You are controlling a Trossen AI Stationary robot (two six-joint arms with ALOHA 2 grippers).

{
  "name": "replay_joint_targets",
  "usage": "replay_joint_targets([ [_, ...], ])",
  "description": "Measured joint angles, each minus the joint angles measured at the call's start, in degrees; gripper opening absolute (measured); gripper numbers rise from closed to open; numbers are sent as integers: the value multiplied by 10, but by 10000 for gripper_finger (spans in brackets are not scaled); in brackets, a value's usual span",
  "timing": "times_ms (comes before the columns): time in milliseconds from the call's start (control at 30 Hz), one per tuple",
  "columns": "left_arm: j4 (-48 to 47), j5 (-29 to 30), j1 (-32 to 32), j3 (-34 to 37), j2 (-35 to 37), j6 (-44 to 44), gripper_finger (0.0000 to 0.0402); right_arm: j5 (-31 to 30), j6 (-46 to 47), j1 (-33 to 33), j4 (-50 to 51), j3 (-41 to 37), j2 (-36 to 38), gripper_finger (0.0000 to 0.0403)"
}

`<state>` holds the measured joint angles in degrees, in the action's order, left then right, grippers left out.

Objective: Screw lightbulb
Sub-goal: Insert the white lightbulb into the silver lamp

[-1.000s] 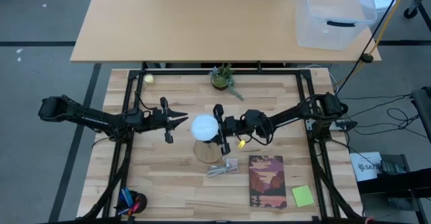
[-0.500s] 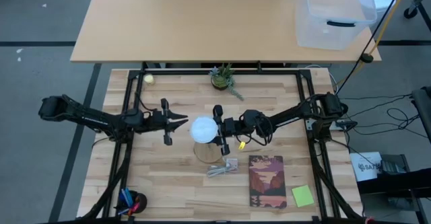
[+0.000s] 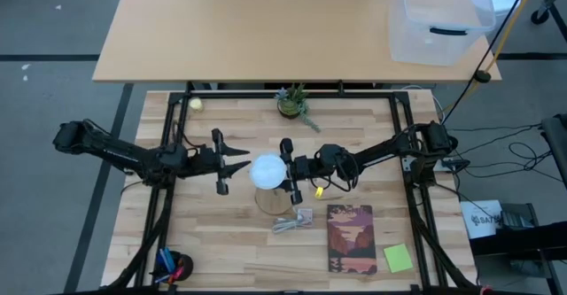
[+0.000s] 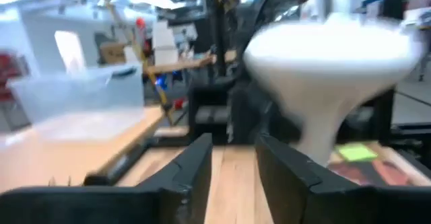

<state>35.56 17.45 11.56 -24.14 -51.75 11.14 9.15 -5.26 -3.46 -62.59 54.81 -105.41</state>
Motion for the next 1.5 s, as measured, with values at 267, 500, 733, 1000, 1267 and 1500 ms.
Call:
replay_joint_targets([
  [267, -114, 34, 28, -139, 1, 86, 132, 0, 3, 0, 1, 0, 0, 167],
  [500, -239, -23, 28, -233, -23, 56, 103, 0, 5, 0, 2, -1, 0, 167],
  [733, -355, -30, 22, -313, -83, 54, 58, 0, 7, 0, 2, -1, -1, 166],
  [1000, -386, -48, 22, -352, -99, 108, 3, 0, 15, 0, 16, -3, -2, 166],
  [1267, -423, -52, 25, -352, -107, 119, 1, 0, 14, 0, 28, -3, -4, 166],
  [1500, -428, -50, 18, -352, -107, 101, 1, 0, 11, 0, 22, -3, -4, 166],
])
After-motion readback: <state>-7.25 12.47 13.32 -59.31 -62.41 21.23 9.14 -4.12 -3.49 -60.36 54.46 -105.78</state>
